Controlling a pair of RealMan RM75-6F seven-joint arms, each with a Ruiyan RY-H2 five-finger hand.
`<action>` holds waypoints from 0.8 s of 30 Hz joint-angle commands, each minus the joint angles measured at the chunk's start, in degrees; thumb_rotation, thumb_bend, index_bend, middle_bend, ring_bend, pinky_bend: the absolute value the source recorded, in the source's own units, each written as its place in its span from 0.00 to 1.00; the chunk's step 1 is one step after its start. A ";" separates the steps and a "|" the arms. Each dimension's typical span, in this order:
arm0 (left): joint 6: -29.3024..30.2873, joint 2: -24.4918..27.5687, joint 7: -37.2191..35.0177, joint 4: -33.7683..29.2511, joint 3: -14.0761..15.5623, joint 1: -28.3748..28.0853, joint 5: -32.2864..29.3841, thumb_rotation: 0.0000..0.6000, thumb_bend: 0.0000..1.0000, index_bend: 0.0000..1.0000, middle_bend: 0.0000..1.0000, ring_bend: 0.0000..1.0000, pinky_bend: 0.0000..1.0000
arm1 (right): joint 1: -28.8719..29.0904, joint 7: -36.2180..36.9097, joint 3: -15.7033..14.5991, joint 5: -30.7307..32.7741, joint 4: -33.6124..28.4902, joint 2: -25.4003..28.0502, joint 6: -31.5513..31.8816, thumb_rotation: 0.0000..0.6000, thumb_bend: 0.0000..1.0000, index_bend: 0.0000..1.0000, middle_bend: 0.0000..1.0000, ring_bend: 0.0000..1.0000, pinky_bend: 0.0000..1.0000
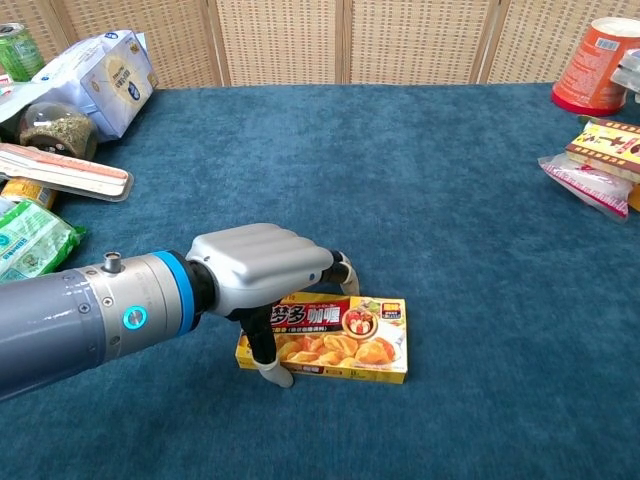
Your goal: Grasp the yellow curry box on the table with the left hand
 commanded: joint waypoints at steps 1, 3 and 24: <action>1.44 0.66 0.01 -0.86 -0.10 0.19 0.84 1.00 0.00 0.45 0.51 0.56 0.67 | 0.02 -0.05 -0.05 -0.02 0.01 -0.06 -0.07 1.00 0.00 0.00 0.00 0.00 0.00; 2.43 1.86 -0.60 -2.24 -0.46 0.50 1.55 1.00 0.00 0.46 0.51 0.57 0.68 | 0.08 -0.13 -0.15 -0.07 0.03 -0.15 -0.27 1.00 0.00 0.00 0.00 0.00 0.00; 9.91 15.00 -2.12 -15.76 -6.13 1.29 6.26 1.00 0.00 0.49 0.57 0.64 0.75 | 0.36 -1.12 -0.37 -0.35 -0.46 -0.45 -0.63 1.00 0.00 0.00 0.00 0.00 0.00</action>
